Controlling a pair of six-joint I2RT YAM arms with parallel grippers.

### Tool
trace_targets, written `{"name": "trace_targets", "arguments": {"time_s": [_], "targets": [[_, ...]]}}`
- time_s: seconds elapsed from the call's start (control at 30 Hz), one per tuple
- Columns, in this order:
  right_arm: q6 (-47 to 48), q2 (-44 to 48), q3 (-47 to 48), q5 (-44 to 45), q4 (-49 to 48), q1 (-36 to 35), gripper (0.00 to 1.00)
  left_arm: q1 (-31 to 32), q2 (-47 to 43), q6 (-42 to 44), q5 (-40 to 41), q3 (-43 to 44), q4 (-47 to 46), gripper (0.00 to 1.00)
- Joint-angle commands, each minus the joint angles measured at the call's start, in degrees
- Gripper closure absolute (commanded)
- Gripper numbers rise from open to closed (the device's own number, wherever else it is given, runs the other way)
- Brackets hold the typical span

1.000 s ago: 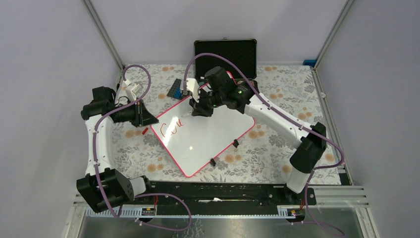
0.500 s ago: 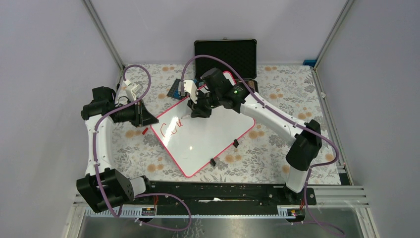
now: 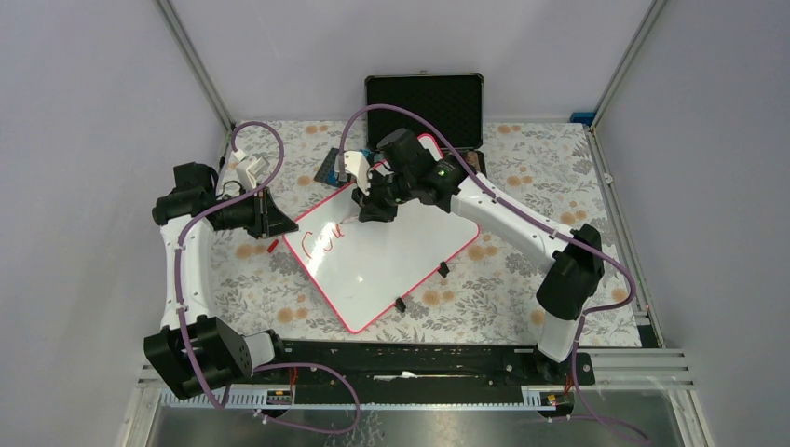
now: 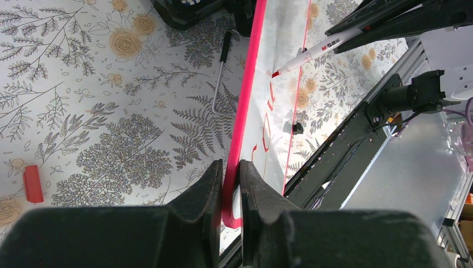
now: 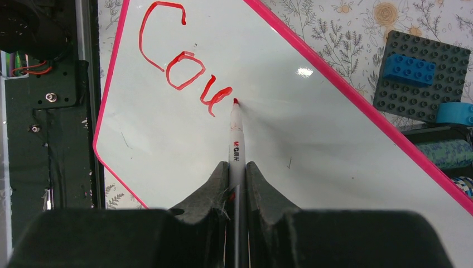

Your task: Write a sentence on the whiteboard

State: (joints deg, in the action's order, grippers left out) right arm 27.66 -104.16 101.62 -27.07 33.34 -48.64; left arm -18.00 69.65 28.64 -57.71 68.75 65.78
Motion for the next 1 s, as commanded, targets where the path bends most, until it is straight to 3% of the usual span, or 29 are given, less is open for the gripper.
{"name": "trace_targets", "arguments": {"time_s": [0.0, 0.57, 0.97], "targets": [[0.7, 1.2, -0.1, 2.2, -0.3, -0.1, 1.00, 0.1, 0.2, 0.9, 0.1, -0.6, -0.9, 1.00], [1.1, 5.0, -7.9, 0.2, -0.4, -0.3, 1.00, 0.1, 0.5, 1.1, 0.0, -0.5, -1.0, 1.00], [-0.1, 2.7, -4.2, 1.1, -1.2, -0.3, 1.00, 0.1, 0.1, 1.0, 0.1, -0.9, -0.9, 1.00]]}}
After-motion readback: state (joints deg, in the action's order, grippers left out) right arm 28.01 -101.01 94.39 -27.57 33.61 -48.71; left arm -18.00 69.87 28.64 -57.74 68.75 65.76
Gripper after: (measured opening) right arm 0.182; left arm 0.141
